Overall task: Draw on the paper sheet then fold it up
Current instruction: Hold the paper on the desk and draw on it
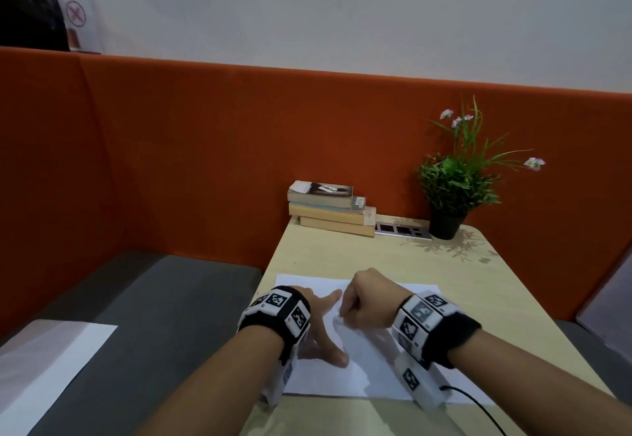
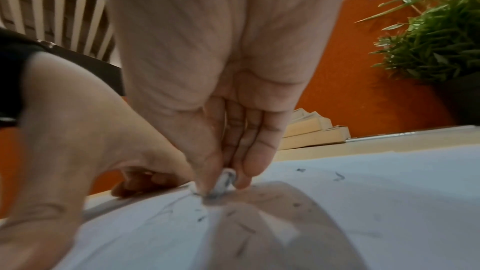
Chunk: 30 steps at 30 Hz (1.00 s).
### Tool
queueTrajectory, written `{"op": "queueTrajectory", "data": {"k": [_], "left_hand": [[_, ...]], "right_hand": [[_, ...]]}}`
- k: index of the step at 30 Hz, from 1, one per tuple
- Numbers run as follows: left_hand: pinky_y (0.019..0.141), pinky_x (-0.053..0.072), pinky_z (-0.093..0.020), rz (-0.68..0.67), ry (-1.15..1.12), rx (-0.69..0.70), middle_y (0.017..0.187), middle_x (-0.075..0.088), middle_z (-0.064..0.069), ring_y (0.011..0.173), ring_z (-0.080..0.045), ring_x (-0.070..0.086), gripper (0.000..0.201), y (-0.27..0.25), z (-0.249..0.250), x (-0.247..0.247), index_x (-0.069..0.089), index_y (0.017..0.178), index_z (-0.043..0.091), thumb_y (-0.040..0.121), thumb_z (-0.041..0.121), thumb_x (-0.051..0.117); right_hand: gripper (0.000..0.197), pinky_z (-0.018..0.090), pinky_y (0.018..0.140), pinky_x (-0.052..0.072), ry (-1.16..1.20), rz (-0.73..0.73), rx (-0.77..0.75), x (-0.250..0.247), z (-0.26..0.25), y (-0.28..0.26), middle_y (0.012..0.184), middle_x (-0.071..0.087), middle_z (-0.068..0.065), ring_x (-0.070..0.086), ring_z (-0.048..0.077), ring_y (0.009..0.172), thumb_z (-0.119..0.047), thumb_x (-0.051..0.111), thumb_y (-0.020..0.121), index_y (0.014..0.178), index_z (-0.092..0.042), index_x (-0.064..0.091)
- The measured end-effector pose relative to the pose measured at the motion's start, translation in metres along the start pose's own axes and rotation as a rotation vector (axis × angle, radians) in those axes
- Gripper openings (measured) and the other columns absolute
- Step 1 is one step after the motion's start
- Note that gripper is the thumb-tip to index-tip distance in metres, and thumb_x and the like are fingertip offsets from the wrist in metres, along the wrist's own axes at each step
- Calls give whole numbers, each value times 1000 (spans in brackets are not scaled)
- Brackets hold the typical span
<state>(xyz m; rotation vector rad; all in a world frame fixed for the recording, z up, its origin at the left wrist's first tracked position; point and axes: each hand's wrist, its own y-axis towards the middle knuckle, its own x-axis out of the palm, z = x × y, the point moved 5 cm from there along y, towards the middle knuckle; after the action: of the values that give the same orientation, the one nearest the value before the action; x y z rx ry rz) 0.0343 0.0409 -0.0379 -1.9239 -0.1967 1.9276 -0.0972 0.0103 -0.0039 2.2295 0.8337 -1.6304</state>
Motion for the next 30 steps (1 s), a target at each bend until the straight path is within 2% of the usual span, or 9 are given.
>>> {"op": "queueTrajectory", "data": {"k": [2, 4, 6, 9, 14, 17, 21, 25, 30], "left_hand": [[90, 53, -43, 22, 4, 8, 123, 59, -10, 104, -29, 61, 119, -2, 2, -2, 9, 150, 52, 52, 96, 59], [87, 54, -44, 23, 9, 7, 115, 60, -8, 99, -29, 62, 115, -3, 2, -3, 14, 146, 52, 51, 95, 60], [89, 54, -44, 2, 18, 6, 121, 60, -11, 102, -30, 62, 121, -2, 1, -2, 6, 150, 53, 51, 96, 60], [99, 48, -43, -6, 30, 0, 144, 48, -15, 123, -31, 54, 133, 1, -1, 2, -11, 155, 50, 52, 99, 57], [107, 38, -40, 6, 6, 8, 159, 34, -11, 140, -28, 41, 131, 0, -2, 3, -13, 156, 47, 58, 95, 60], [103, 41, -38, 39, -7, 24, 155, 39, -12, 136, -28, 45, 130, -3, -1, -1, -11, 157, 45, 60, 94, 60], [97, 47, -40, 8, -12, 38, 147, 47, -15, 125, -31, 53, 130, -5, 1, -2, -10, 157, 45, 59, 95, 59], [102, 46, -42, 17, -3, 16, 150, 44, -13, 129, -31, 50, 131, -3, -1, 1, -12, 155, 48, 55, 97, 58], [102, 41, -37, 13, -8, 11, 156, 38, -8, 136, -26, 45, 131, -3, -2, 3, -13, 155, 48, 58, 95, 60]], "right_hand": [[17, 10, 60, 47, -10, 39, 17, 0, -2, 9, 91, 79, 0, 67, 9, 79, -6, 68, 81, 88, -12, 83], [18, 13, 62, 50, -8, 36, 14, 2, -4, 11, 92, 79, 1, 69, 12, 82, -4, 67, 82, 89, -10, 82], [16, 20, 72, 57, 5, 8, -3, 6, -3, 2, 94, 79, -1, 70, 11, 81, -9, 71, 83, 92, -14, 83], [11, 16, 72, 55, 0, -54, -63, 14, 0, -18, 88, 79, -6, 71, 6, 79, -18, 75, 85, 91, -20, 84], [19, 20, 78, 58, -47, -213, -91, 10, 3, -32, 89, 79, -6, 70, 5, 82, -12, 76, 82, 96, -23, 83], [16, 21, 77, 59, -36, -130, -59, 2, 4, -16, 85, 77, -11, 70, 5, 80, -14, 75, 83, 93, -22, 84], [12, 19, 71, 58, 5, 29, 7, -1, 4, 2, 91, 79, -1, 72, 11, 81, -14, 73, 85, 91, -16, 84], [10, 22, 76, 60, 16, -54, -29, 8, 5, -14, 90, 79, -5, 72, 10, 81, -20, 76, 85, 91, -19, 84], [17, 23, 81, 59, -5, -195, -82, 16, 9, -41, 93, 78, -4, 71, 10, 86, -13, 77, 84, 97, -22, 83]]}}
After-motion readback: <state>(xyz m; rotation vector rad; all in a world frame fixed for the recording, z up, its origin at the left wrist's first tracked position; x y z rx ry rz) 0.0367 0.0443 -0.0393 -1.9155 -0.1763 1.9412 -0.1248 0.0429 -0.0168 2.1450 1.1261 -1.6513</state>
